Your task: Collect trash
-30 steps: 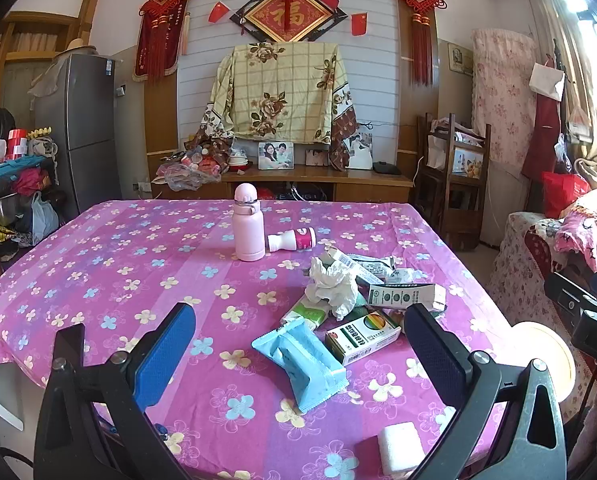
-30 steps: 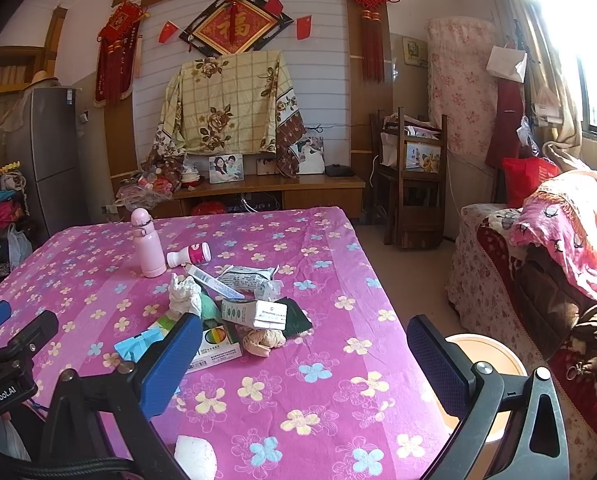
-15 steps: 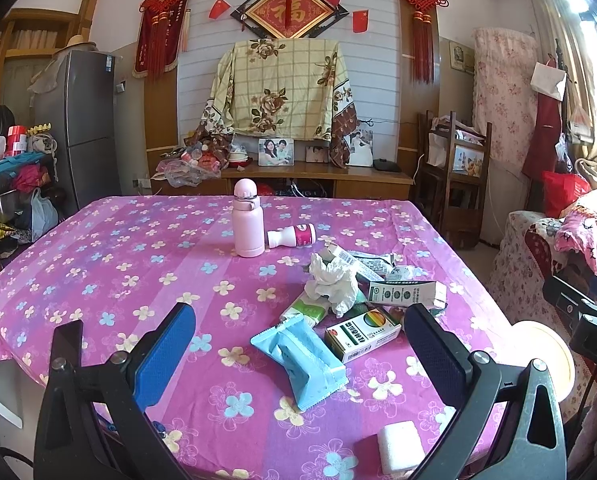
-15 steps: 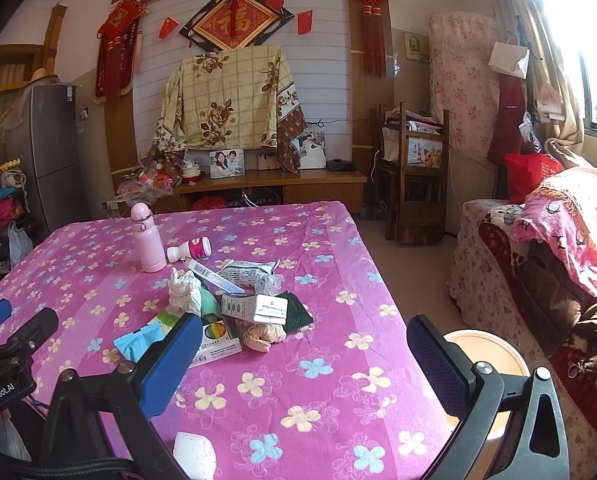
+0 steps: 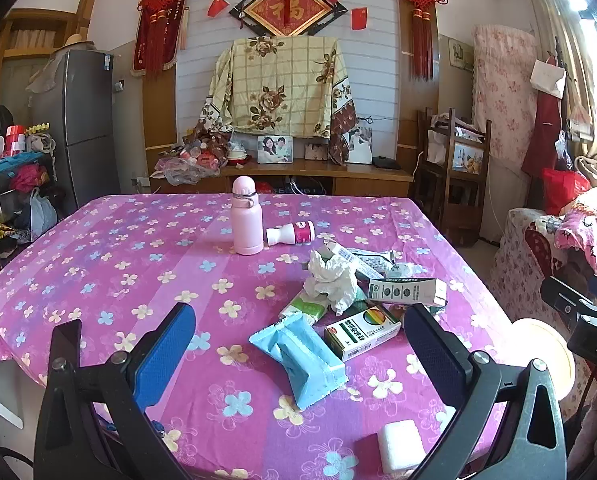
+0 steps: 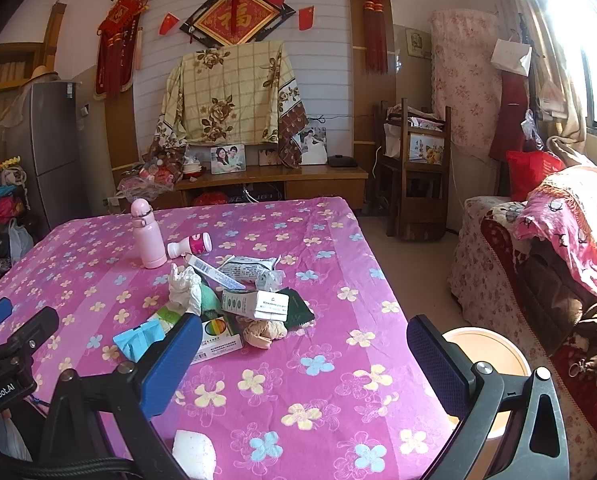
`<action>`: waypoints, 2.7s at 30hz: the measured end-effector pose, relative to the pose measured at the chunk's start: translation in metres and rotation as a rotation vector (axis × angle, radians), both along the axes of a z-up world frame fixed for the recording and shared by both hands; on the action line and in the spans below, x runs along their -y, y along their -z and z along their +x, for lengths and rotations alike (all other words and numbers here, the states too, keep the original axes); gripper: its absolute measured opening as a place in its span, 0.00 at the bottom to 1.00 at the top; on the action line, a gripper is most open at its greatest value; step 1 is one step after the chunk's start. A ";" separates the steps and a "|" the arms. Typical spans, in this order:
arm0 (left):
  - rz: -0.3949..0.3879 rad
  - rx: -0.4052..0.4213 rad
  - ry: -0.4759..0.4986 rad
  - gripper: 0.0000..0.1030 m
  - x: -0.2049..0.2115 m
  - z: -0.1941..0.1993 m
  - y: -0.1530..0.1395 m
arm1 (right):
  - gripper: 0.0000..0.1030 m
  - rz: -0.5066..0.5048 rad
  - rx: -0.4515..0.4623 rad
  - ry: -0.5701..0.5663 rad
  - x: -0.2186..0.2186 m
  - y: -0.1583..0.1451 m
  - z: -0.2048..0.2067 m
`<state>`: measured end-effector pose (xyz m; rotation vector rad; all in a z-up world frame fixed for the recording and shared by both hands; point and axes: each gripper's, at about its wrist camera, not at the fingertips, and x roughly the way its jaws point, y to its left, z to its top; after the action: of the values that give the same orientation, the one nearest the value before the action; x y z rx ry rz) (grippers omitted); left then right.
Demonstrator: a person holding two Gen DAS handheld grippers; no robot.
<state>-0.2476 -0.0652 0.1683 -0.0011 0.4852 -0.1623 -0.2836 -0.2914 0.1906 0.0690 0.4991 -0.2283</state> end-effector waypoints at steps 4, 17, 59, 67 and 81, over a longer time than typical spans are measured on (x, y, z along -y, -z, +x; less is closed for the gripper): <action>0.005 -0.015 0.005 1.00 0.002 0.002 0.002 | 1.00 0.008 -0.020 -0.008 0.002 0.002 0.005; 0.022 -0.051 0.015 1.00 0.008 0.006 0.011 | 1.00 0.004 -0.073 -0.011 0.007 0.013 0.016; 0.030 -0.546 0.383 0.40 0.075 0.053 0.120 | 0.86 0.279 -0.352 -0.188 0.038 0.146 0.186; 0.014 -0.509 0.343 0.40 0.070 0.072 0.109 | 0.38 0.378 -0.378 -0.245 0.039 0.160 0.209; 0.006 -0.486 0.406 0.40 0.098 0.071 0.093 | 0.33 0.327 -0.372 -0.211 0.069 0.130 0.111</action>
<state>-0.1767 -0.1632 0.0753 0.0655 0.9691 -0.5669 -0.1722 -0.3601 0.0602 0.2950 0.9057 0.0528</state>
